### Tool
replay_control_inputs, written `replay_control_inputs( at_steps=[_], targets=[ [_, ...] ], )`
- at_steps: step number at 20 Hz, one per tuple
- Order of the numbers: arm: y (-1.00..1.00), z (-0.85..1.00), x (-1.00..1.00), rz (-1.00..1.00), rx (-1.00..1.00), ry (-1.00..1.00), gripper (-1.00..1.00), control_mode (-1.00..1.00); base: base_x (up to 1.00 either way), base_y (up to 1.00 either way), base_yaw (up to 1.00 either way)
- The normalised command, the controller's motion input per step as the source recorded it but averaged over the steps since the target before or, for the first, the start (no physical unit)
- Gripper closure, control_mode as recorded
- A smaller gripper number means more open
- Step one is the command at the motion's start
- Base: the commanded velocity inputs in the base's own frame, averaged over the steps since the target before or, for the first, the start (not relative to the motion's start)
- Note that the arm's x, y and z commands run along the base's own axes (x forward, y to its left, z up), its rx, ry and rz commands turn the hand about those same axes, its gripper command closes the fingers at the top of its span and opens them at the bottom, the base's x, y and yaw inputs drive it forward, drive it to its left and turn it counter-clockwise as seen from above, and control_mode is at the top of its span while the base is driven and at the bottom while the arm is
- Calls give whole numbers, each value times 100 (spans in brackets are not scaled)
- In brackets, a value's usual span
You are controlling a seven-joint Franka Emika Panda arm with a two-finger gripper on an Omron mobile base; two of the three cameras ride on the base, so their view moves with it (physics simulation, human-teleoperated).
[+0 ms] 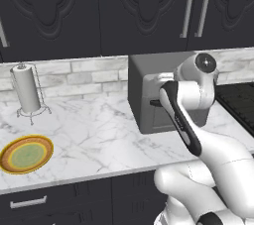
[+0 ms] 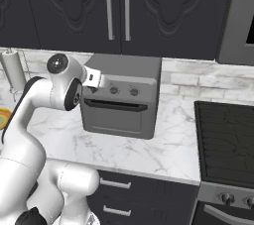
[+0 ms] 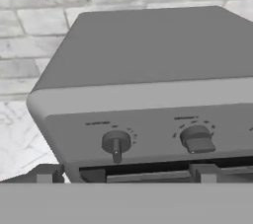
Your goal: Pick up the bagel from the plate, place it on the toaster oven rack, close the door, and set the timer.
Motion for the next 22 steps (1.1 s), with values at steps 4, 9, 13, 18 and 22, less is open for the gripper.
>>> replay_control_inputs(
  at_steps=[4,9,13,18,22],
  targets=[
    [0,-33,0,0,-3,14,-100,-100,0,0,0],
    [0,-21,0,0,0,6,-100,-100,0,0,0],
    [0,-2,0,0,0,0,-100,-100,0,0,0],
    [0,-3,2,0,0,0,-100,-100,0,0,0],
    [2,-8,14,0,0,0,-100,-100,0,0,0]
  ],
)
